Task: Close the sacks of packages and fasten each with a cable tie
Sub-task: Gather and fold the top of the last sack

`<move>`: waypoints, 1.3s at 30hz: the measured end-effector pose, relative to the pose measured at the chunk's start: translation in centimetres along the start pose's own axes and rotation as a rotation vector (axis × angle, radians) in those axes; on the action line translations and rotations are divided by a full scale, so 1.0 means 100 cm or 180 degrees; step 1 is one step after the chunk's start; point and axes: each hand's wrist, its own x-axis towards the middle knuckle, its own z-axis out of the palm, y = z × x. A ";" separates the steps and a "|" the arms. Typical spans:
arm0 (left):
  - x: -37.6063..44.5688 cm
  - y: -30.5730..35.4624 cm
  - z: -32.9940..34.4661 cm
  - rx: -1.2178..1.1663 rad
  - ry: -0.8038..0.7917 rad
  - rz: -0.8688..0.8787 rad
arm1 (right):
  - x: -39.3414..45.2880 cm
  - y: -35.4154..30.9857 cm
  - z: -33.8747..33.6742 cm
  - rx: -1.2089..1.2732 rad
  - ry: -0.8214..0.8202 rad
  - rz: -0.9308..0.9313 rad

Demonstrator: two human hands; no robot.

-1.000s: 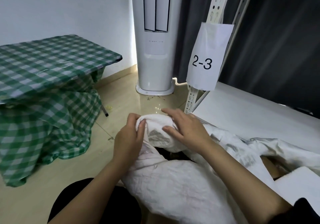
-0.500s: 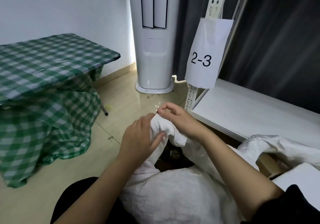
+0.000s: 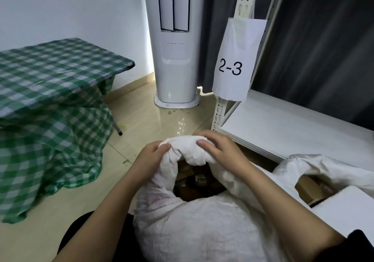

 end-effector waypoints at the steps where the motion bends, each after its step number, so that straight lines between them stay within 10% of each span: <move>1: -0.001 -0.002 0.000 0.0548 0.0208 0.0186 | 0.005 -0.001 -0.001 0.0329 -0.0098 0.0139; 8: 0.005 0.007 0.020 0.2310 0.0735 0.2190 | 0.018 -0.026 0.001 0.1513 -0.0222 0.0357; 17: 0.021 0.001 0.020 0.2161 0.0942 0.1556 | -0.030 0.007 0.014 -0.2308 0.0948 -0.0436; 23: 0.023 0.005 0.013 0.1614 0.0527 0.0693 | -0.018 0.008 -0.021 0.0670 0.0234 0.0351; 27: 0.018 0.012 0.013 0.1983 0.1085 0.1623 | -0.006 0.002 -0.022 0.1196 0.0165 0.0564; 32: 0.028 0.014 0.034 0.2737 0.0410 0.2635 | -0.003 -0.007 -0.014 0.1521 0.0288 0.0416; 39: 0.046 0.016 0.040 0.2426 0.0664 0.2506 | -0.047 0.006 -0.002 -0.2014 0.1061 0.0147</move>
